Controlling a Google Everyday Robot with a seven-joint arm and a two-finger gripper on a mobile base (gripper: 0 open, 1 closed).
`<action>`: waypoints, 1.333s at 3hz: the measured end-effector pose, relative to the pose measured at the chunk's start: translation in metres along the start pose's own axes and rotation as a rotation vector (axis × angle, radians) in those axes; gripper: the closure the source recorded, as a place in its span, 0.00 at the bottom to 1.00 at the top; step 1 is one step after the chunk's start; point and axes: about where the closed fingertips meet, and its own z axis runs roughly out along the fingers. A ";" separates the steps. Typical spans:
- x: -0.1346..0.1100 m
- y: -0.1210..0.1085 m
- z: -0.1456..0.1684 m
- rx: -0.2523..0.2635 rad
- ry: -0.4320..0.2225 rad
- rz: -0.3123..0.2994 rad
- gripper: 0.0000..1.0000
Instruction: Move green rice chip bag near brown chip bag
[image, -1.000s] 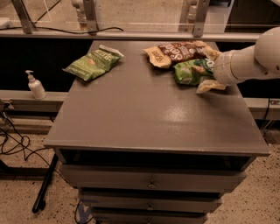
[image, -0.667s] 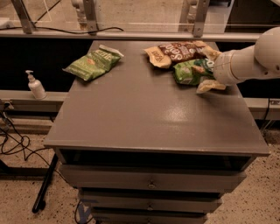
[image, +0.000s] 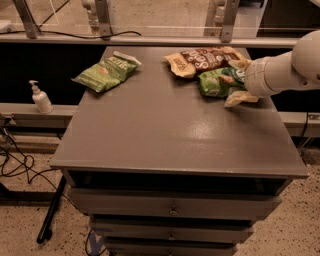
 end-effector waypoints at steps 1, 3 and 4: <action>-0.001 -0.002 -0.002 0.000 0.000 0.000 0.36; -0.021 -0.063 -0.069 0.164 0.004 -0.078 0.12; -0.025 -0.082 -0.117 0.220 0.022 -0.104 0.00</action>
Offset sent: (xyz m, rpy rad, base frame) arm -0.0015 -0.0130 0.1075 -0.0109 -0.2143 -0.0136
